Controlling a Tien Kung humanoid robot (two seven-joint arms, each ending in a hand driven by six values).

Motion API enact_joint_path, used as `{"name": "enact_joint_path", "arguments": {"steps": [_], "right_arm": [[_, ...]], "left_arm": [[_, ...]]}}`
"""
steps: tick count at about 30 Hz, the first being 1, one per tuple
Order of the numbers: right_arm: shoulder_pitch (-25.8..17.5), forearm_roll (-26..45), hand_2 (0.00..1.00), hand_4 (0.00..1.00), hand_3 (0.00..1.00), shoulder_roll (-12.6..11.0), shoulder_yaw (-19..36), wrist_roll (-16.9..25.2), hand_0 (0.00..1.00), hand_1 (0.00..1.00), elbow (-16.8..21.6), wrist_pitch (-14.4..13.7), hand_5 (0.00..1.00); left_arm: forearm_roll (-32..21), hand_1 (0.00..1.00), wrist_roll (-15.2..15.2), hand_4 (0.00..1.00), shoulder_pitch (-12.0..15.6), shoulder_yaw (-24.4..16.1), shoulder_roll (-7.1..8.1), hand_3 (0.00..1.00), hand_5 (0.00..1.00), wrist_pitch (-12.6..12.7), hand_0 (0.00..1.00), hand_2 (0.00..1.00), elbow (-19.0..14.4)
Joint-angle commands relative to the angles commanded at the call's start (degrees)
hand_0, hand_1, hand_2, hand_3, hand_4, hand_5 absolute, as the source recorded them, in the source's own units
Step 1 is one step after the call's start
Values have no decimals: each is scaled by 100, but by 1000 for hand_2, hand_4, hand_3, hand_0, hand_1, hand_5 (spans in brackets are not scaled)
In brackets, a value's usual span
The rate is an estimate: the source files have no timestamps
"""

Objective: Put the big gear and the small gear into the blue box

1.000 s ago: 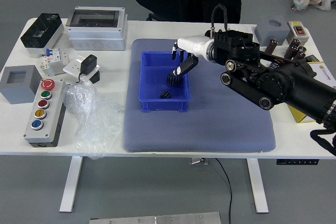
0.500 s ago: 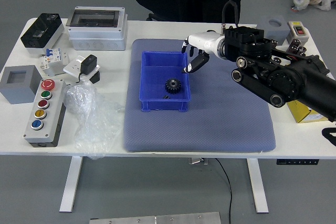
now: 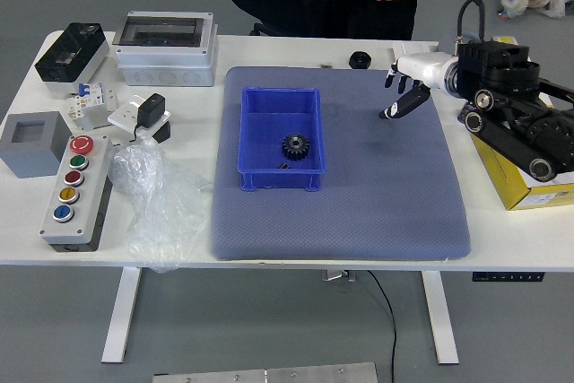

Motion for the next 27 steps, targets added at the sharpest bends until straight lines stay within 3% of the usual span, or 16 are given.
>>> {"name": "enact_joint_path", "arguments": {"steps": [2,3,8,9,14,15,20,21,27], "right_arm": [[-76,-35,755,765,753,-130,138,-36,659,647,84,7,496],[-124,-66,848,671,843,-206,230,-57,766,741,145,8,585],[-375,-174,848,671,843,-578,740,-153,766,741,466,-78,585],[-427,-197,920,610,885,-646,858,-169,897,857,530,-108,664],[-799,-353,920,610,885,-1018,1481,-263,897,857,962,-274,664],[-901,-407,965,531,907,-1092,1631,-288,973,912,1066,-292,845],[-1473,-698,965,531,907,-1440,2416,-376,973,912,1617,-360,845],[-1618,-786,977,487,930,-1505,2600,-392,998,937,1756,-370,978],[-2356,-1322,983,475,961,-1761,3633,-398,998,947,2456,-443,998]], "left_arm": [[16,832,-4,594,22,-30,7,779,374,2,860,829,-1],[18,832,-5,594,36,-40,10,779,374,2,860,829,-1],[65,832,-14,594,96,-128,26,779,374,4,860,829,-3],[70,832,-15,594,101,-140,27,779,374,4,860,829,-3],[117,832,-23,594,100,-222,28,779,374,-5,860,829,-7],[115,832,-24,594,97,-226,27,778,374,-7,860,829,-6],[140,832,-28,594,87,-283,26,778,374,-11,860,829,-8],[134,832,-28,594,91,-285,25,778,373,-8,860,829,-6],[147,831,-26,594,121,-317,23,778,374,6,860,829,-2]]}}
